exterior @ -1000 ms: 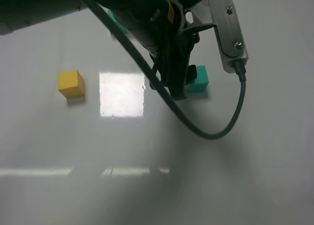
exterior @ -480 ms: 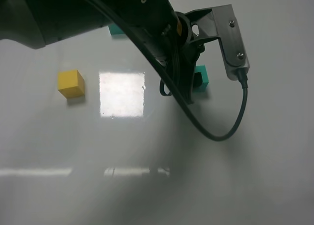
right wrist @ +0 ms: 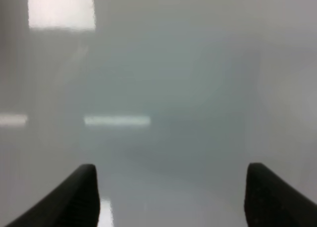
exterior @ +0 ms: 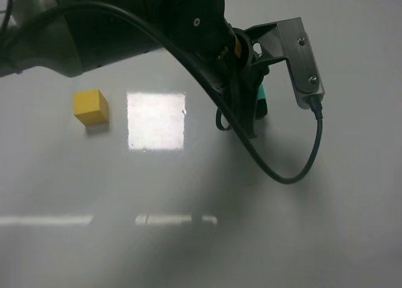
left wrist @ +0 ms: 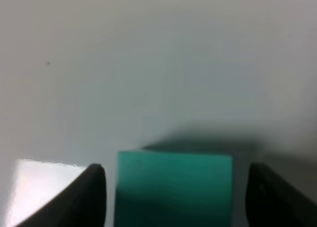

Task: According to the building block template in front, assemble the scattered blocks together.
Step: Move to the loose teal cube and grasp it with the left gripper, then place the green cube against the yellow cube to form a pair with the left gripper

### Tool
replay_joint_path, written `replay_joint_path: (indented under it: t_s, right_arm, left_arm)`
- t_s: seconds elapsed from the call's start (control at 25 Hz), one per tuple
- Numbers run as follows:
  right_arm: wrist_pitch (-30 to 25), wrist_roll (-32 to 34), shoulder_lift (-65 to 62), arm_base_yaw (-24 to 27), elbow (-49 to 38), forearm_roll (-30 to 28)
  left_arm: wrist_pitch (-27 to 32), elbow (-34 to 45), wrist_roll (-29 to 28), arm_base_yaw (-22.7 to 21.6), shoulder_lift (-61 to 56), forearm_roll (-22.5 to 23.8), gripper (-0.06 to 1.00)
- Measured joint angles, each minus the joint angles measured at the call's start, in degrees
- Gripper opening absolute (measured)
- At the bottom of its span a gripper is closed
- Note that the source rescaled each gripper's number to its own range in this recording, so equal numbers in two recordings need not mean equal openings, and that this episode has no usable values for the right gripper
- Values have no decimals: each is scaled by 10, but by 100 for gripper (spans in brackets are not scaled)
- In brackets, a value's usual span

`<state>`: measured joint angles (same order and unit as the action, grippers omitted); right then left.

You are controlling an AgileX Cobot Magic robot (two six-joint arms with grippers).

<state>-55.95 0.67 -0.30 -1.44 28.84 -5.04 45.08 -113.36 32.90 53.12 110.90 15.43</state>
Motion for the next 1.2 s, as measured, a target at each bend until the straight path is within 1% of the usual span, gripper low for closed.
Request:
replay_joint_path:
  t_s: [0.12, 0.2, 0.24, 0.28, 0.36, 0.4, 0.44, 0.84, 1.04, 1.2]
  right_arm:
    - [0, 0, 0, 0, 0, 0]
    - [0, 0, 0, 0, 0, 0]
    - [0, 0, 0, 0, 0, 0]
    - [0, 0, 0, 0, 0, 0]
    - [0, 0, 0, 0, 0, 0]
    - [0, 0, 0, 0, 0, 0]
    - [0, 0, 0, 0, 0, 0]
    - [0, 0, 0, 0, 0, 0]
    - [0, 0, 0, 0, 0, 0]
    - [0, 0, 0, 0, 0, 0]
  left_arm:
    - [-4, 0, 0, 0, 4, -4, 59]
    - [-6, 0, 0, -1, 5, -6, 55]
    - [-8, 0, 0, -2, 6, -8, 51]
    - [-9, 0, 0, -2, 7, -8, 45]
    - [-10, 0, 0, -5, 10, -10, 28]
    - [-11, 0, 0, -5, 12, -10, 14]
    - [-12, 0, 0, -6, 12, -11, 3]
    - [-7, 0, 1, -8, 9, -13, 3]
    - [43, -28, 5, -4, -9, -6, 3]
    - [91, -36, 11, 0, -43, 8, 3]
